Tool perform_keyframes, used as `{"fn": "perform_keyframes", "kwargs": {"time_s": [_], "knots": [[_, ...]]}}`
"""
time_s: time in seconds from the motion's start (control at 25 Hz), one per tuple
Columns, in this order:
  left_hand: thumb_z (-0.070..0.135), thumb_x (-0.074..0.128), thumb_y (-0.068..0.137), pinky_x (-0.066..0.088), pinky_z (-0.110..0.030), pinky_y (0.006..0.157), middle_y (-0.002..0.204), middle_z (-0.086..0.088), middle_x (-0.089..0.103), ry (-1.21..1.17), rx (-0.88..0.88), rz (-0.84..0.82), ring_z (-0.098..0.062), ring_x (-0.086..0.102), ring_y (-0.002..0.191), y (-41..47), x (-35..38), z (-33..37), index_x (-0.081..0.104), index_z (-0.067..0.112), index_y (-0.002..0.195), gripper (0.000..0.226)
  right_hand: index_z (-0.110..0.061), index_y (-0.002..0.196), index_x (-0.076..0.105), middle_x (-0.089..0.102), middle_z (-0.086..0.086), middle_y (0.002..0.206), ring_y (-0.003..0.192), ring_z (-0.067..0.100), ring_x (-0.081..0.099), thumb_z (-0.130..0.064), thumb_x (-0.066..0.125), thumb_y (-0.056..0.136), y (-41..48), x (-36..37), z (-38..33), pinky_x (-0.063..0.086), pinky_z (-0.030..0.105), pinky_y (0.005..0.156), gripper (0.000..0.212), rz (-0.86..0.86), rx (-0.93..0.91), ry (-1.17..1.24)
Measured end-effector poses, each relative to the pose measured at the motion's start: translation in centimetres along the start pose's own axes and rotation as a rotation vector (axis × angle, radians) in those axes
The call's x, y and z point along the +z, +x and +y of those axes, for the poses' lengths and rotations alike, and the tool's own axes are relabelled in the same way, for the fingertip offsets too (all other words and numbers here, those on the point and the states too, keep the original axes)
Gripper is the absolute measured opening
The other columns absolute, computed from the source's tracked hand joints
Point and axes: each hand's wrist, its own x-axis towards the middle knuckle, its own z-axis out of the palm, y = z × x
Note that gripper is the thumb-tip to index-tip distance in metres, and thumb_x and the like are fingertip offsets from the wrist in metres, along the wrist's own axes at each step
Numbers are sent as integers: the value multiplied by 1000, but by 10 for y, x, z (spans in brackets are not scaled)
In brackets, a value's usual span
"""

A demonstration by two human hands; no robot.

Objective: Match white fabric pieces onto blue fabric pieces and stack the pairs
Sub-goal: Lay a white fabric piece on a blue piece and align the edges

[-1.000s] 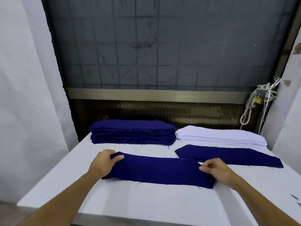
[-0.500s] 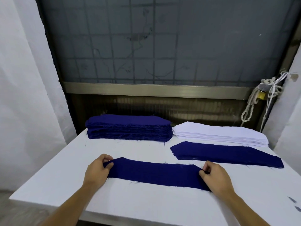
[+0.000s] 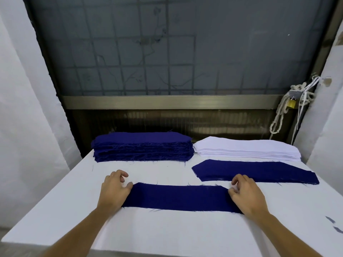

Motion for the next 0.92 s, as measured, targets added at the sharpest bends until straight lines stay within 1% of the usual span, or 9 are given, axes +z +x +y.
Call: {"fn": "perform_keyframes", "kwargs": {"time_s": [0.08, 0.16, 0.28, 0.36, 0.48, 0.6, 0.76, 0.84, 0.92], "knots": [[29, 69, 91, 45, -25, 75, 92, 14, 56, 37, 148, -10, -8, 53, 92, 17, 5, 28, 56, 34, 105, 20, -26, 97, 55, 56, -12, 91, 89, 10, 51, -25, 63, 90, 11, -8, -2, 49, 29, 71, 10, 50, 15, 17], [32, 67, 93, 44, -20, 72, 92, 15, 58, 15, 280, -77, -5, 54, 90, 36, 15, 65, 56, 36, 103, 15, -25, 97, 57, 57, -11, 90, 88, 10, 53, -24, 64, 92, 28, -16, -5, 50, 29, 71, 8, 96, 27, 28], [32, 65, 95, 45, -20, 68, 86, 14, 59, -59, 379, -141, -5, 56, 84, 63, 34, 123, 58, 35, 98, 9, -24, 97, 58, 60, -8, 90, 86, 12, 56, -22, 61, 95, 58, -25, -12, 53, 31, 69, 5, 111, 48, 14], [33, 63, 97, 48, -21, 67, 85, 13, 60, -69, 425, -174, -6, 58, 82, 81, 49, 157, 58, 33, 97, 5, -24, 101, 59, 63, -5, 92, 87, 12, 57, -23, 60, 97, 80, -28, -14, 54, 31, 71, 5, 111, 47, -28], [34, 61, 98, 55, -27, 71, 85, 12, 64, -88, 439, -247, -5, 61, 80, 105, 74, 197, 60, 29, 97, 5, -24, 108, 61, 65, -4, 98, 90, 11, 58, -26, 59, 99, 113, -24, -16, 55, 29, 78, 10, 119, 24, -94], [32, 59, 100, 58, -33, 79, 90, 9, 67, -49, 429, -329, -7, 63, 84, 123, 106, 221, 64, 24, 99, 9, -24, 112, 62, 66, -4, 107, 94, 11, 59, -29, 58, 99, 144, -15, -13, 56, 30, 85, 14, 106, 28, -149], [26, 54, 102, 59, -41, 84, 100, -1, 70, 48, 432, -407, -19, 66, 91, 146, 147, 238, 67, 15, 107, 18, -24, 117, 62, 64, -4, 118, 102, 12, 58, -33, 56, 100, 179, 1, -4, 54, 29, 92, 20, 65, 42, -220], [24, 51, 103, 59, -42, 82, 100, -6, 69, 109, 424, -437, -22, 66, 90, 158, 167, 248, 66, 11, 103, 20, -24, 120, 61, 62, -3, 122, 107, 12, 57, -35, 54, 101, 194, 8, 1, 52, 30, 95, 23, 61, 38, -232], [23, 49, 103, 55, -39, 70, 94, -13, 67, 180, 409, -453, -25, 64, 83, 166, 181, 257, 60, 8, 88, 24, -23, 123, 60, 59, -2, 127, 112, 13, 55, -37, 53, 101, 206, 13, 2, 50, 31, 98, 26, 49, 36, -239]]}}
